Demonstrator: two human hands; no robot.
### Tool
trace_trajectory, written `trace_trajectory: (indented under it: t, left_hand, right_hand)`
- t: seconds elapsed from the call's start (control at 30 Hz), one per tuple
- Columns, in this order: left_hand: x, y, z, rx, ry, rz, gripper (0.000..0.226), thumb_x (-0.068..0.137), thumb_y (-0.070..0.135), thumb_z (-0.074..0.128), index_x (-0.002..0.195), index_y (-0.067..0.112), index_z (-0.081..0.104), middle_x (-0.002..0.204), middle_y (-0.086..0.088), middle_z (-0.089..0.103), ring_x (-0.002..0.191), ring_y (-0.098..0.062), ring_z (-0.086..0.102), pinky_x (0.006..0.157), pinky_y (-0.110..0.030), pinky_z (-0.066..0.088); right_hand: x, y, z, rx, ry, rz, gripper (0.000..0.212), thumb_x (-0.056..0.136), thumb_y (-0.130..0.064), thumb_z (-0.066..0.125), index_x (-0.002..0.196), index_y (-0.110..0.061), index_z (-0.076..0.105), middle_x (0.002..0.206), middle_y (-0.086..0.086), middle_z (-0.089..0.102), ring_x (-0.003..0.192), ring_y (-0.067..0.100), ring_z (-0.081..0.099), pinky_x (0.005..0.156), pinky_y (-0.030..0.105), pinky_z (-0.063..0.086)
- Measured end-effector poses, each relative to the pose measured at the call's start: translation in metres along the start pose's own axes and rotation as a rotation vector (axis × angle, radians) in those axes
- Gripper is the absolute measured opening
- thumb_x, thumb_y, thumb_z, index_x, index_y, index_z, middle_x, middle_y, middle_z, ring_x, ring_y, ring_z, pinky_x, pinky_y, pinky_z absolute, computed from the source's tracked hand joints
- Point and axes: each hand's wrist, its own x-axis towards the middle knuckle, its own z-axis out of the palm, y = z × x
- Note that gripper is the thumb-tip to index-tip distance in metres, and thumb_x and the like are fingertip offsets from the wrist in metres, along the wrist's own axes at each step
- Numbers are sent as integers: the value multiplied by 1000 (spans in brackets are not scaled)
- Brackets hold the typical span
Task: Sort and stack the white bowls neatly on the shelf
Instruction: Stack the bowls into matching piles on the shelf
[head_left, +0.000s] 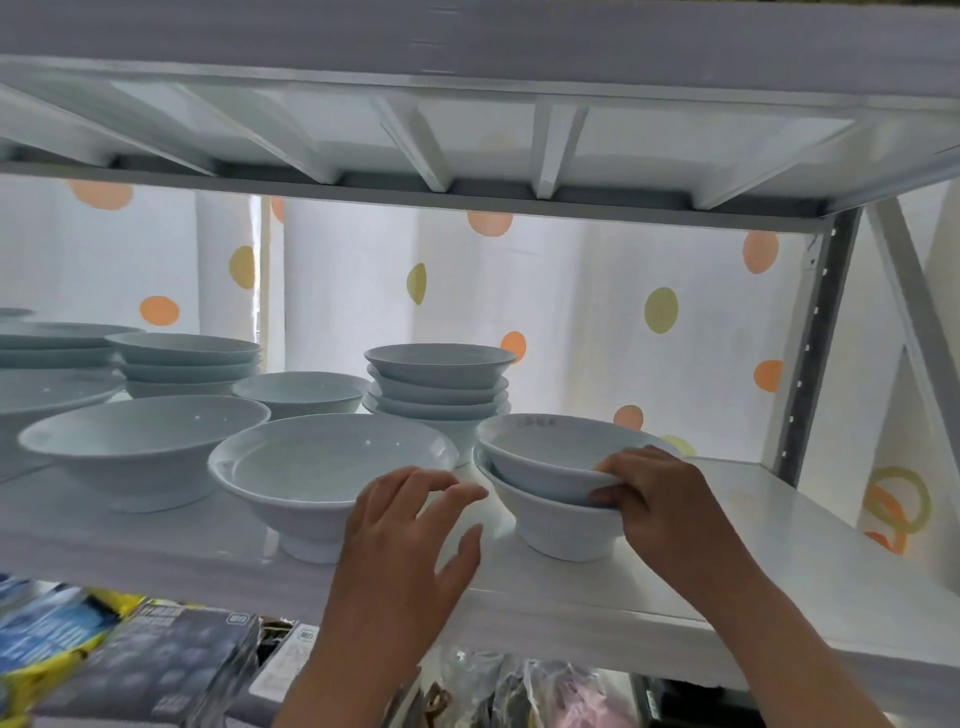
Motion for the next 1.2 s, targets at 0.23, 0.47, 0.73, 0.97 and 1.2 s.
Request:
trace_trajectory:
  t: [0.23,0.47,0.73,0.97,1.2]
  left_hand:
    - [-4,-6,-14,210,4,-33,26,78,38,57,101,30,67,99,8,65,101,-21,56,95,-40,31]
    - [2,-6,-25,270,-61,-95,32,77,43,52,103,32,65,97,7,67,99,-23,60,92,-38,30]
    - [-14,-44,-70,184,-51,-118,31,84,44,48,108,32,63,104,10,65,105,-19,57,95,-32,28]
    - [-17,-119,-127,33,33,-92,33,87,42,46,116,32,57,110,10,63,109,-13,53,98,-28,27]
    - [-27,-210,-165,-15,57,-82,32,82,39,50,113,33,57,106,12,61,106,-12,51,98,-25,28]
  right_hand:
    - [-1,-6,-13,-66,-279,62,52,71,12,49,110,-17,65,99,-1,62,97,16,48,90,30,42]
    - [5,-51,5,27,-54,-48,39,78,-17,50,114,-12,65,111,-1,65,105,15,54,96,26,40]
    - [16,-121,41,147,-121,-137,60,67,-10,39,124,-18,58,120,-4,58,118,13,47,102,29,42]
    - [8,-204,97,76,-104,20,47,73,-24,55,120,-28,58,123,-9,54,119,11,44,108,33,36]
    - [18,-240,142,-253,40,136,38,72,-51,44,97,-34,66,100,-10,67,99,20,61,105,43,20]
